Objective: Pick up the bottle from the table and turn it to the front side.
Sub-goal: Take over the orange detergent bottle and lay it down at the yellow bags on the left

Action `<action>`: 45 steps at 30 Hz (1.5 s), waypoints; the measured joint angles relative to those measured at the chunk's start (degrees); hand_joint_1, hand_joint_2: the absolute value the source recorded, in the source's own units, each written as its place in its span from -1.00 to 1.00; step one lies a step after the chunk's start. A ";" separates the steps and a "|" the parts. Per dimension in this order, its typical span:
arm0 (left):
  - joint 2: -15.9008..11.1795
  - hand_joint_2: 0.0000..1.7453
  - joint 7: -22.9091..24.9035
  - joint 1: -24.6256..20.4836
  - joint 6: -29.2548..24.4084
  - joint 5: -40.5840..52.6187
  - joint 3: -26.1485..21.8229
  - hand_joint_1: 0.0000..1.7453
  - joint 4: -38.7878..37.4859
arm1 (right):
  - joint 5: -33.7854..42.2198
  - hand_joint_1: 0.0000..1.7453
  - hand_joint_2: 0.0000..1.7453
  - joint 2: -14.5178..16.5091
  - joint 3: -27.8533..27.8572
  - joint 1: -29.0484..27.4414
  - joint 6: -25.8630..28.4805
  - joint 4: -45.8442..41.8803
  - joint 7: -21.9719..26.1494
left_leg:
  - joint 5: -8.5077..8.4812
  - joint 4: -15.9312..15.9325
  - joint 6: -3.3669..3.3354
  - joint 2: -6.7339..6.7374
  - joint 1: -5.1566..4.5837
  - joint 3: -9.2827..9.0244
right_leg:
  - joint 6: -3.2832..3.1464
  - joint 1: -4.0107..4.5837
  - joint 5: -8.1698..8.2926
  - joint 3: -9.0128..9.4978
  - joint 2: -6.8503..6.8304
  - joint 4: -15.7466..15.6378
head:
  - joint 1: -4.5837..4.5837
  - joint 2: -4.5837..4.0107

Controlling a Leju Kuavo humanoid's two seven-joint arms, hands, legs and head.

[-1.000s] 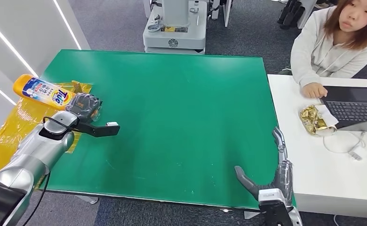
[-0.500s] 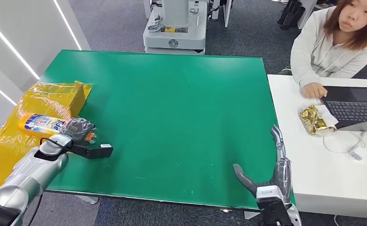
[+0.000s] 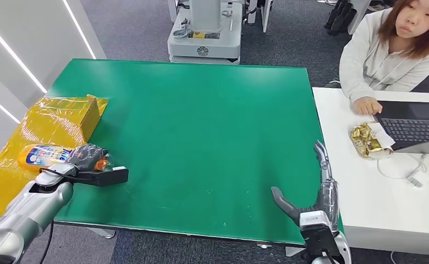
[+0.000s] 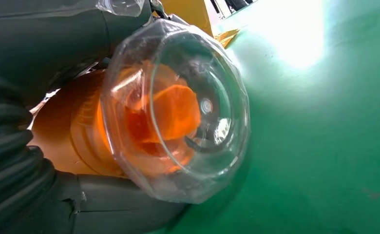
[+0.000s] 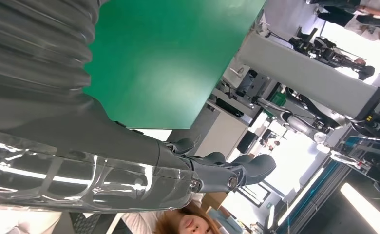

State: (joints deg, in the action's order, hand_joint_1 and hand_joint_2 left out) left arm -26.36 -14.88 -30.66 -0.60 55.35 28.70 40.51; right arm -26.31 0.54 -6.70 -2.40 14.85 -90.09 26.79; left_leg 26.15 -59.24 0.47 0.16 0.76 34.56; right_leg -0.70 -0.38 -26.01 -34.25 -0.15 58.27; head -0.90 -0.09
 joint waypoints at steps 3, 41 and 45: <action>-0.08 1.00 -0.21 0.41 -0.04 -0.61 -0.22 1.00 0.60 | 0.16 -1.00 1.00 -0.12 -0.05 0.50 0.01 0.63 0.12 | 0.00 0.00 0.00 -0.01 0.00 0.01 | 0.00 0.00 0.00 0.00 -0.02 0.00 | 0.01 0.00; 3.49 1.00 -12.17 8.66 2.95 -35.25 -9.96 -1.00 9.97 | 5.87 -1.00 1.00 -1.32 -6.49 8.03 3.37 11.20 1.53 | 0.00 -0.01 0.00 -0.02 0.01 0.03 | 0.00 0.01 0.00 -0.04 -0.02 -0.01 | 0.01 0.00; 3.78 1.00 -13.43 9.29 2.40 -38.23 -10.55 -1.00 11.26 | 6.58 -1.00 1.00 -1.75 -7.30 8.31 3.85 12.12 1.58 | 0.00 -0.01 0.00 -0.03 0.01 0.05 | 0.00 0.01 0.00 -0.04 -0.03 -0.01 | 0.00 0.00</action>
State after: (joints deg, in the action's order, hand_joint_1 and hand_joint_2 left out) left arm -22.59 -28.30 -21.37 1.80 17.11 18.16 51.77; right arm -19.73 -1.21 -14.00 5.91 18.70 -77.97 28.37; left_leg 26.16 -59.24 0.47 0.13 0.77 34.61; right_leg -0.70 -0.37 -26.01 -34.29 -0.17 58.26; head -0.90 -0.09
